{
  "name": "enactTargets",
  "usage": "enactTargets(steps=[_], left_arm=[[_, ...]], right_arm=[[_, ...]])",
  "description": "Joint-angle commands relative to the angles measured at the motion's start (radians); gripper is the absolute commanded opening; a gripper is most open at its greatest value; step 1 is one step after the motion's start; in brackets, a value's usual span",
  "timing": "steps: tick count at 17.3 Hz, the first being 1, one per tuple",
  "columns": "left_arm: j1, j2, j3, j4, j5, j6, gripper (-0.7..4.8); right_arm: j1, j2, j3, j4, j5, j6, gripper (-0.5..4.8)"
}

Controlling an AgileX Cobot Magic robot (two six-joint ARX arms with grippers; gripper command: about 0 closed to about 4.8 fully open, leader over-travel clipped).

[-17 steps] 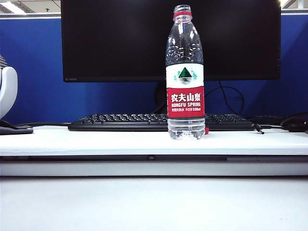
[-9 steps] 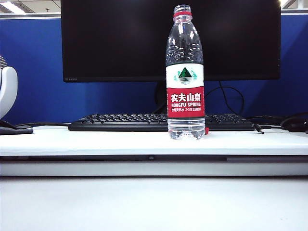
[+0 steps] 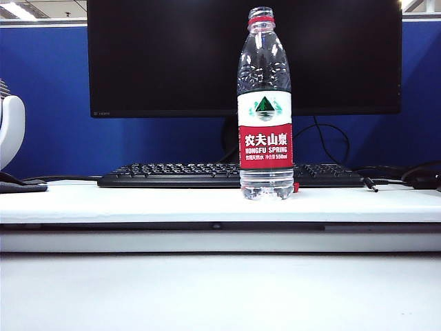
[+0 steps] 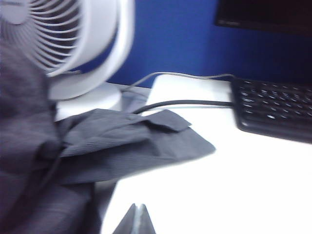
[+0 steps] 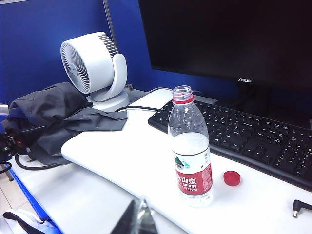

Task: Unscrew the cap from the plastic bottle on the table.

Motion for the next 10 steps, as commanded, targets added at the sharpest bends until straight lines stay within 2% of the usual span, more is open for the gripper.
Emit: enactTargets(steps=[1,10], left_arm=[[0.000,-0.002,0.000,0.008,0.071,0.064,-0.02],[0.000,-0.002,0.000,0.008,0.074,0.072,-0.02]], right_arm=[[0.000,0.000,0.003,0.017,0.000,-0.001,-0.06],[0.000,0.000,0.003,0.017,0.000,-0.001,-0.06]])
